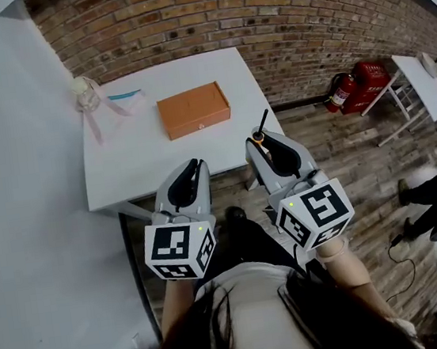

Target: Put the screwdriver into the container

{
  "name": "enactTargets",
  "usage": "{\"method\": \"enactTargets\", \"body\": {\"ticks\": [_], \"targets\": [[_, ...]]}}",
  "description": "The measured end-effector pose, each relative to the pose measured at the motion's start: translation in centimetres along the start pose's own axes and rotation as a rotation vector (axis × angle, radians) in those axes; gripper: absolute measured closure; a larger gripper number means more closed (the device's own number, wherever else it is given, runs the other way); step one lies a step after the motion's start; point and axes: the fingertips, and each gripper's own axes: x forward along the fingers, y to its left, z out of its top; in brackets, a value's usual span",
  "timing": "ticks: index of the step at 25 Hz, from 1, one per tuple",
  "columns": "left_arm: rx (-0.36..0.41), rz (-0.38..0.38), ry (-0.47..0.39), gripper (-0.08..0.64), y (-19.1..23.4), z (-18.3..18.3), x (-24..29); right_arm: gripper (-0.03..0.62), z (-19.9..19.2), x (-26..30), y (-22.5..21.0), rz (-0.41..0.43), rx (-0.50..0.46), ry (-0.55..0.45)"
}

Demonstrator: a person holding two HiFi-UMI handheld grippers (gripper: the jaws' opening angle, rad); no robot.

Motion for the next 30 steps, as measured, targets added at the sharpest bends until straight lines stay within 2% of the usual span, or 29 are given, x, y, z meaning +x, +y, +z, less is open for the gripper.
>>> {"method": "enactTargets", "body": {"ticks": [16,30], "targets": [[-0.009,0.004,0.042,0.522,2.4,-0.2,6.8,0.518,0.2,5.6,-4.5,0.012,0.014,0.01],[-0.041,0.066,0.064,0.522,4.5,-0.8,12.0,0.518,0.1,10.4,-8.1,0.064,0.016,0.032]]}}
